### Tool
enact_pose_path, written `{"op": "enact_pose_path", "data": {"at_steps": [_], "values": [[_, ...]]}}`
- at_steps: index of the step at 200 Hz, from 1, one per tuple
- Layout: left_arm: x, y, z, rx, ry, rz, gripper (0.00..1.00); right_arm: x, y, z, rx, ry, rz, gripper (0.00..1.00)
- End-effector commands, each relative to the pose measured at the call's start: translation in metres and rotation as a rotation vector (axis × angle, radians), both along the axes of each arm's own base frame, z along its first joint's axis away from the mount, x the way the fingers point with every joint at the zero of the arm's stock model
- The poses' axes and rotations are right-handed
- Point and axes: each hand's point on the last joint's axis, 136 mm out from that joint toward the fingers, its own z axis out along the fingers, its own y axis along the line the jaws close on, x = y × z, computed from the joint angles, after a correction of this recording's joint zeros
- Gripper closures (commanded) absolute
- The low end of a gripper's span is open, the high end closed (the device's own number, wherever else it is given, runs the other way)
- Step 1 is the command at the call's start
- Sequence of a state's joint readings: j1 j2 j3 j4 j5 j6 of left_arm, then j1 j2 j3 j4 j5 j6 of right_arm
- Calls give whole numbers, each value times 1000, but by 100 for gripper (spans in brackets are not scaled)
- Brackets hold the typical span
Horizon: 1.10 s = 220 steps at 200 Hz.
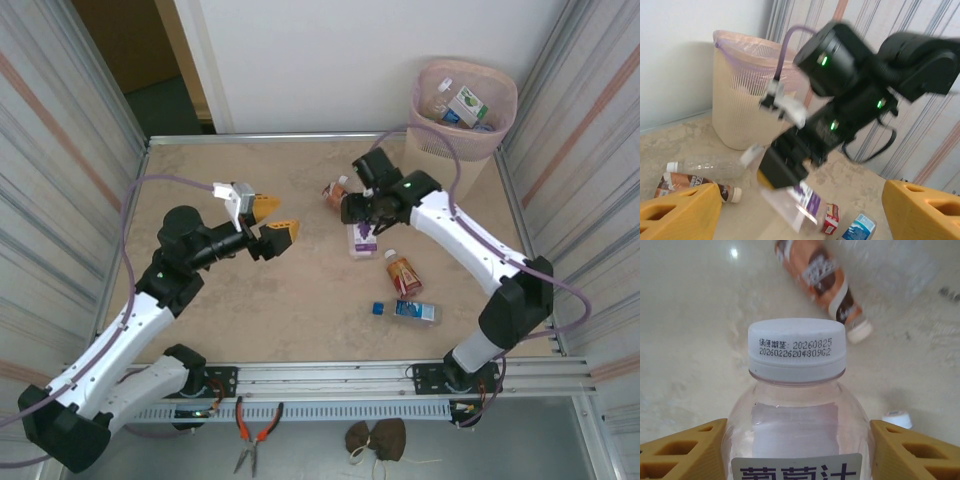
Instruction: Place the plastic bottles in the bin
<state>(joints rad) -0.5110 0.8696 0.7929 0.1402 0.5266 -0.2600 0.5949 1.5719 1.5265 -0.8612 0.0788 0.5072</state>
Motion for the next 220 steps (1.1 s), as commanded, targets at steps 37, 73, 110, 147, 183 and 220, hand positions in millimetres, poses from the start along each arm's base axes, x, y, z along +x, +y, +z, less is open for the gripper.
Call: {"op": "enact_pose_path", "data": {"at_steps": [37,73,110,147,183,220], "values": [[-6,7,1,33,-52,27,16,43,-63,114,184,-292,-138,38],[-5,7,5,33,-55,29,16,68,-115,172,260,-483,-280,38],[-1,5,8,49,-54,29,16,94,-162,224,349,-695,-443,41],[0,5,16,44,-60,30,16,124,-195,261,237,-877,-517,43],[-2,9,17,53,-58,46,16,156,-217,286,64,-1019,-432,44],[0,12,12,57,-49,68,16,194,-257,282,-68,-989,-462,45]]}}
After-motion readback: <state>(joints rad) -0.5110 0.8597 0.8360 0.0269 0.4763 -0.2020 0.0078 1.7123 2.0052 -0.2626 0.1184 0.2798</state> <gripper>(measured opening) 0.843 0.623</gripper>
